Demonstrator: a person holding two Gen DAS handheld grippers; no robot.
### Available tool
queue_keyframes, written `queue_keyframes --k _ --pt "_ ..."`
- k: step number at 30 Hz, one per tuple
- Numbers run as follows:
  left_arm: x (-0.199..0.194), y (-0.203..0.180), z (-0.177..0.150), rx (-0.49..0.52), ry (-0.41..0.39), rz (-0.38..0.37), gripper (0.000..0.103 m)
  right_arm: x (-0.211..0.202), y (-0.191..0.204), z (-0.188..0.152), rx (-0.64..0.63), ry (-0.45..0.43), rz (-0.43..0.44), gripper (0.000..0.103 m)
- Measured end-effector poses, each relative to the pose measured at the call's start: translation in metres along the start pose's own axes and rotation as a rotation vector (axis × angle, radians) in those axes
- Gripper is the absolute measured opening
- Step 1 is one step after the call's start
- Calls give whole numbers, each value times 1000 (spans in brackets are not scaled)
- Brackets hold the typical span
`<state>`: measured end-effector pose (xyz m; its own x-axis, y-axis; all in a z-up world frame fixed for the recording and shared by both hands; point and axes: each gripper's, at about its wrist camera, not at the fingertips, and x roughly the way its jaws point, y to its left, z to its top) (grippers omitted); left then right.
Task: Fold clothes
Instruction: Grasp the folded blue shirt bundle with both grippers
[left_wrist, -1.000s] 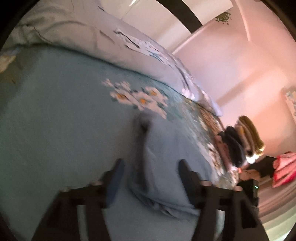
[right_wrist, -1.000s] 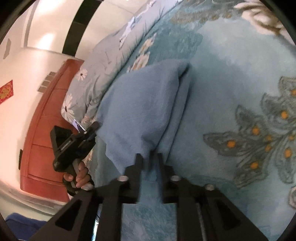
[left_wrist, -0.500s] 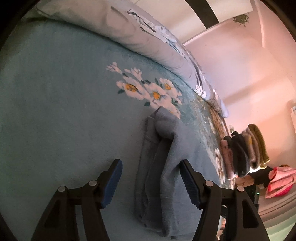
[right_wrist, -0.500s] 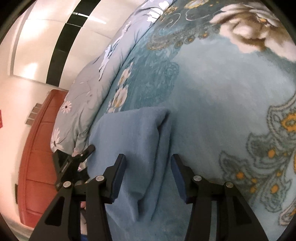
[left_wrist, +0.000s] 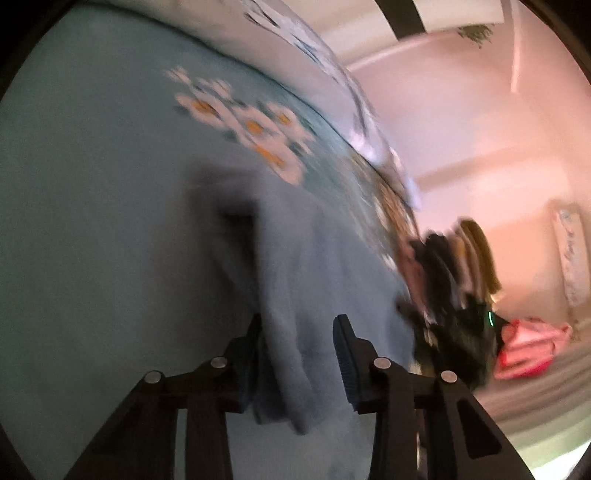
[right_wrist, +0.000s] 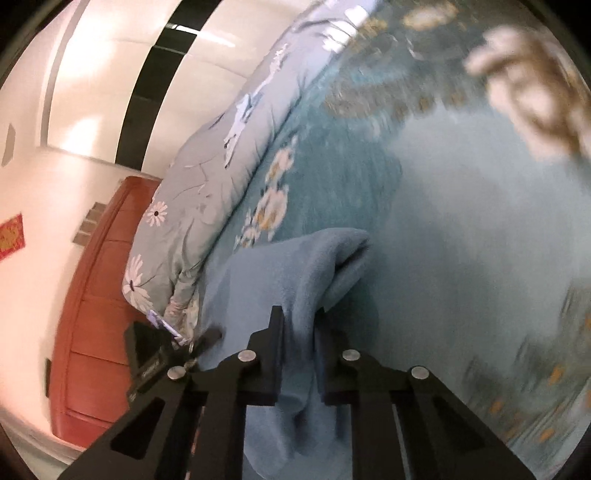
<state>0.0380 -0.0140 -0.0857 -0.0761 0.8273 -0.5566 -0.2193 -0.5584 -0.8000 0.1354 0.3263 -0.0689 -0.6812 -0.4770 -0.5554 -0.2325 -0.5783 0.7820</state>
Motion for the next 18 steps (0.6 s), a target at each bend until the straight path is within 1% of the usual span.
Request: queue_keyframes --k 2,3,5,6,8,9,10,11,12,13,15,18 --pt "2 -5 -8 18 -3 41 39 -2 3 15 -37 12 -10 14" --pt "1 -4 -9 15 -8 49 39 -2 4 21 -48 25 -12 14" --pt "-5 0 -9 -8 -33 63 40 1 1 22 -53 62 -11 17" --pt "-10 2 -9 -19 -50 71 42 0 -2 19 -59 66 -20 17" --pt "-22 5 -5 -24 -97 78 48 -3 -7 14 -72 70 -35 22" --pt "-28 7 -3 -29 -120 82 56 -6 -10 11 -71 68 -34 28" --pt "-31 9 0 -37 -136 80 62 -9 -14 9 -69 64 -32 35" --pt "-32 12 2 -48 -145 68 62 -12 -18 7 -67 60 -31 39" --pt "-29 14 5 -56 -139 52 63 -12 -20 5 -62 58 -34 43" --pt "-22 16 8 -61 -124 52 63 -11 -24 3 -56 66 -39 44" --pt "-6 18 11 -68 -87 54 63 -4 -29 0 -38 85 -45 44" --pt "16 16 8 -66 -29 48 63 6 -35 -3 -5 94 -20 44"
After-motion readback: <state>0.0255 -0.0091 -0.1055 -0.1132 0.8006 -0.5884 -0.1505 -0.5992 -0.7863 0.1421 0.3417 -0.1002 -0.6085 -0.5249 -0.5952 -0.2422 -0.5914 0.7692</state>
